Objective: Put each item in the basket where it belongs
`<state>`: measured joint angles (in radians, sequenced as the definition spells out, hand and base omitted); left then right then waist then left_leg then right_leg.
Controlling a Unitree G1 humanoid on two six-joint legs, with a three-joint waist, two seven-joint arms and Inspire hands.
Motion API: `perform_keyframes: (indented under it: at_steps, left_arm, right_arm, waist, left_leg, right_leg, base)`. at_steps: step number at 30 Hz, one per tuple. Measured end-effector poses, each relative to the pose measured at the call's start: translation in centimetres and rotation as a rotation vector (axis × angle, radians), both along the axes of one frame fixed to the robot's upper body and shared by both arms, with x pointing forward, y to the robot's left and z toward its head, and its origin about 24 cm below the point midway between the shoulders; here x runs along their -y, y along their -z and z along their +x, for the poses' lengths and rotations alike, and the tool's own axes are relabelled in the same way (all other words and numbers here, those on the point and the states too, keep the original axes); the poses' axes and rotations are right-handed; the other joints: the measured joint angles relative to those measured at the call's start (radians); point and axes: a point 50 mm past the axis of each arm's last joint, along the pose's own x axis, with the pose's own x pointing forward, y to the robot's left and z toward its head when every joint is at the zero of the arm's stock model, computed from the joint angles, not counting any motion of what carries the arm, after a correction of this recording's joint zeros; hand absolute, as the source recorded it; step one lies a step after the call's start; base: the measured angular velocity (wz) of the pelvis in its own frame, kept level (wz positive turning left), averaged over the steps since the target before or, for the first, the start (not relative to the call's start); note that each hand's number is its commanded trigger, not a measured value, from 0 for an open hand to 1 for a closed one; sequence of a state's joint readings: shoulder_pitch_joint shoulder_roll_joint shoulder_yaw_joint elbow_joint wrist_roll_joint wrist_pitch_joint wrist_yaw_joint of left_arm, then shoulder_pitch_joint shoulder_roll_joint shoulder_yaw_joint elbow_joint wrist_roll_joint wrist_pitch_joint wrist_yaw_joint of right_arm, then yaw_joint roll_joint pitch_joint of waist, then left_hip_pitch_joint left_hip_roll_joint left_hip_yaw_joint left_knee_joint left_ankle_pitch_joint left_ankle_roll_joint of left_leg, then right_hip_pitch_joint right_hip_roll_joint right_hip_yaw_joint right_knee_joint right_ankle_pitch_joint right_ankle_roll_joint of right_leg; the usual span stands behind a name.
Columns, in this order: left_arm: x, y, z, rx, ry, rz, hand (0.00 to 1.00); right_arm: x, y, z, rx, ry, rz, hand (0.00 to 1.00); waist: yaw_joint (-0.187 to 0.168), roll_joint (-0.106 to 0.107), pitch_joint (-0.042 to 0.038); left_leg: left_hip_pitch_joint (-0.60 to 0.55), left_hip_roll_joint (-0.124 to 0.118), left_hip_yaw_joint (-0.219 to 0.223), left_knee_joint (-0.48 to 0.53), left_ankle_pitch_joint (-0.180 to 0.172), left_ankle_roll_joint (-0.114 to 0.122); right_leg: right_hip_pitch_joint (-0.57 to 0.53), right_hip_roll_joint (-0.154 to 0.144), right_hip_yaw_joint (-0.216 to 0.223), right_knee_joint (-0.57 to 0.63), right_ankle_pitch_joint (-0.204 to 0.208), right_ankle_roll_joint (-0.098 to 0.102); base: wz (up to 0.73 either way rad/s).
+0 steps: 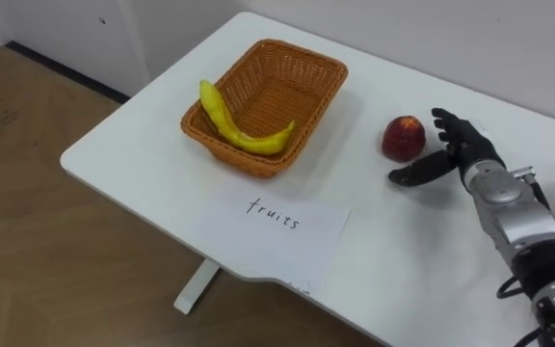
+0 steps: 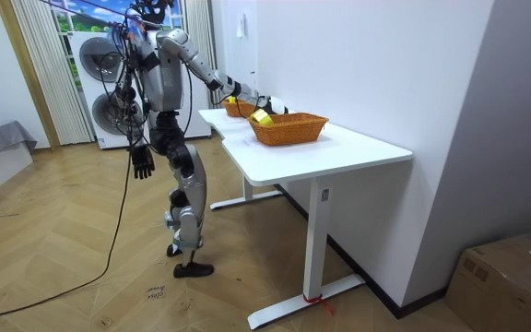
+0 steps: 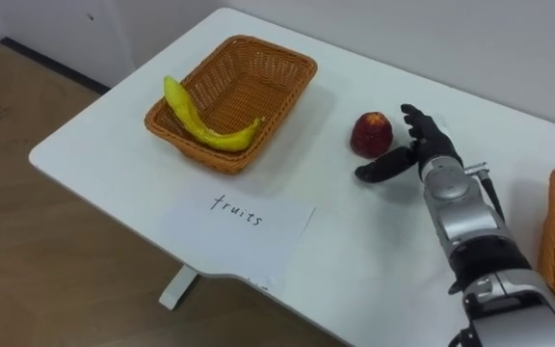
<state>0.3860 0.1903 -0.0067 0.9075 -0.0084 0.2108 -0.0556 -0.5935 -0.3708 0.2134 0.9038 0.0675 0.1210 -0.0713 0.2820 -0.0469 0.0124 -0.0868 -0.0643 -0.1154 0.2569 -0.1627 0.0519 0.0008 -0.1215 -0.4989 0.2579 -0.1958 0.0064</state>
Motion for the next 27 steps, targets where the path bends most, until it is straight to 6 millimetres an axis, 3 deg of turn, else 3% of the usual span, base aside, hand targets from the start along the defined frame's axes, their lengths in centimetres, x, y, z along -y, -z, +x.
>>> perform_keyframes:
  at_steps: [4, 13, 27]
  left_arm:
    - [-0.1, 0.0, 0.5, 0.022, 0.009, 0.001, 0.0]
    - [-0.4, 0.0, 2.0, 0.057, 0.033, -0.012, 0.0]
    - [0.0, 0.1, 2.4, 0.052, 0.071, -0.025, 0.0]
  right_arm:
    - [0.0, -0.5, 0.5, 0.007, 0.003, -0.003, 0.0]
    - [0.0, -1.6, 1.3, 0.034, 0.003, -0.009, 0.0]
    - [0.2, -2.7, 2.0, 0.06, 0.0, -0.027, 0.0]
  waist:
    - [0.001, -0.002, 0.0]
    - [0.025, -0.022, 0.0102]
    - [0.032, -0.025, 0.0102]
  left_leg:
    - [-0.013, 0.0, 0.001, 0.002, 0.001, -0.001]
    - [-0.046, 0.0, 0.004, 0.016, 0.002, -0.002]
    - [-0.084, 0.0, 0.008, 0.018, 0.002, -0.002]
  right_leg:
    - [-0.016, -0.002, 0.001, 0.014, 0.0, -0.001]
    - [-0.058, -0.01, 0.0, 0.038, -0.007, -0.007]
    - [-0.101, -0.014, 0.001, 0.052, -0.007, -0.008]
  base:
    - [0.0]
    - [0.0]
    - [0.0]
